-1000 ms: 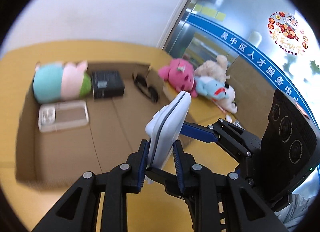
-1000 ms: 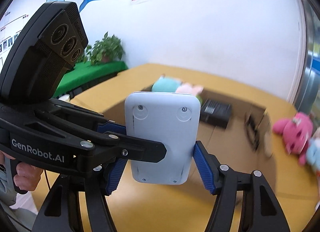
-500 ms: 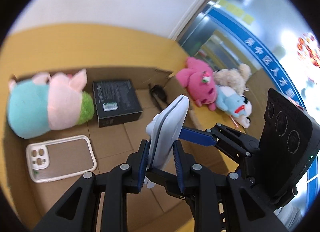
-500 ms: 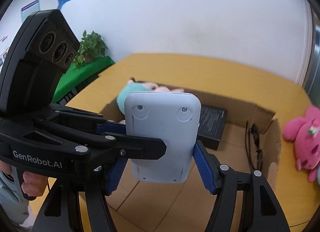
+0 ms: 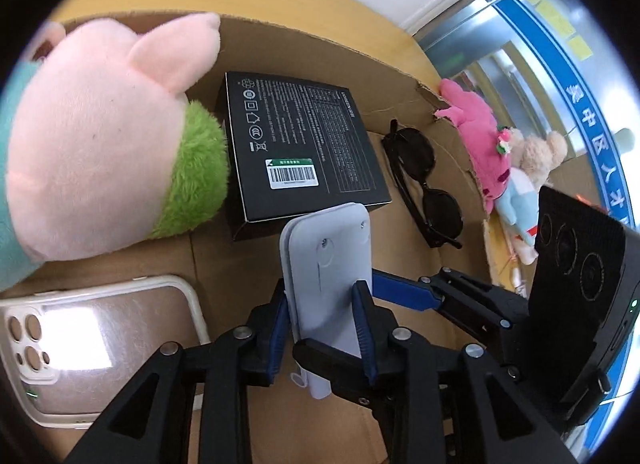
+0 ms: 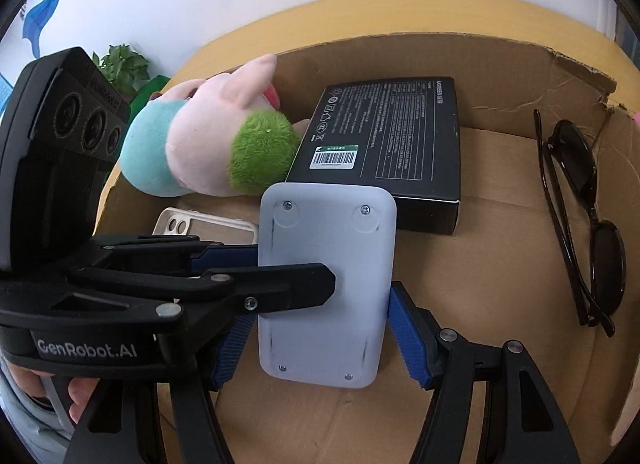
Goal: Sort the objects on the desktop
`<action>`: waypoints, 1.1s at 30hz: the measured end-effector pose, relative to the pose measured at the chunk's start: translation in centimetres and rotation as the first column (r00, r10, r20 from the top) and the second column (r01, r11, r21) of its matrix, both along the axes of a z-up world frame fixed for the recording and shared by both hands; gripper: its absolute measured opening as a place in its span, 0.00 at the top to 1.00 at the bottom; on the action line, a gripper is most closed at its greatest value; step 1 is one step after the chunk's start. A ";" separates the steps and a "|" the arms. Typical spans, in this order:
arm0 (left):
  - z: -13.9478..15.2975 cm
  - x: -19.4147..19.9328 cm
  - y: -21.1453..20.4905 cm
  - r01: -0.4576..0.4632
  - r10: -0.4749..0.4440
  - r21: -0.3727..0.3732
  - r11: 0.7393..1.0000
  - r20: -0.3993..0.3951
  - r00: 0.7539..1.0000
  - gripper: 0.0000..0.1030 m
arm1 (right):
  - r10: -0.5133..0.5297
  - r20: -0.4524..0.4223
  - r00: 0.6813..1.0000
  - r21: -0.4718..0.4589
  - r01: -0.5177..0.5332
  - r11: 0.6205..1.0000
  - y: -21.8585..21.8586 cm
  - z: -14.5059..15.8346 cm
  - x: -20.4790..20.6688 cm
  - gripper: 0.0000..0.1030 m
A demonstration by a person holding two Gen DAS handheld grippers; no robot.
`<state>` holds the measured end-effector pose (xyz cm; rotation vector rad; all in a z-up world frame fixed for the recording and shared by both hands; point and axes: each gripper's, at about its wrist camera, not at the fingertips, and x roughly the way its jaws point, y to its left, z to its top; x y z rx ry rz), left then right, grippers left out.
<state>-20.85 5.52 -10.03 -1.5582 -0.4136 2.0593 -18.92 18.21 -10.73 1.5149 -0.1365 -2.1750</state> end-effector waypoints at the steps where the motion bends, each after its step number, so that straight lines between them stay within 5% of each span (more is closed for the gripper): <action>1: 0.1 0.1 0.1 -0.002 0.002 -0.019 1.000 -0.012 1.000 0.71 | 0.002 0.000 1.000 0.006 -0.002 1.000 -0.1 0.0 0.0 0.37; 5: 1.6 0.7 -0.5 -0.052 0.046 -0.091 0.995 -0.060 0.997 0.71 | -0.019 -0.007 1.000 0.002 0.019 1.000 0.1 0.7 0.6 0.30; 10: 6.5 4.5 -2.6 -0.121 0.102 -0.071 0.990 -0.231 0.968 0.70 | -0.033 -0.099 0.995 -0.029 0.031 0.999 1.6 4.3 4.1 0.17; 15: 10.7 10.0 -4.6 -0.233 0.159 -0.122 0.965 -0.435 0.886 0.39 | -0.065 -0.189 0.980 -0.065 0.054 0.996 4.0 7.2 9.0 0.06; 18: 11.9 12.8 -4.6 -0.298 0.162 -0.183 0.937 -0.527 0.834 0.37 | -0.077 -0.221 0.972 -0.067 0.064 0.996 4.8 8.1 11.4 0.06; 27: 9.4 20.4 -4.6 -0.458 0.155 -0.292 0.840 -0.679 0.717 0.22 | -0.125 -0.456 0.881 0.045 0.164 0.986 3.9 7.1 19.0 0.00; 33: 5.3 21.9 -5.0 -0.515 0.211 -0.293 0.805 -0.671 0.711 0.22 | -0.154 -0.504 0.850 0.077 0.222 0.972 4.6 3.9 19.9 0.00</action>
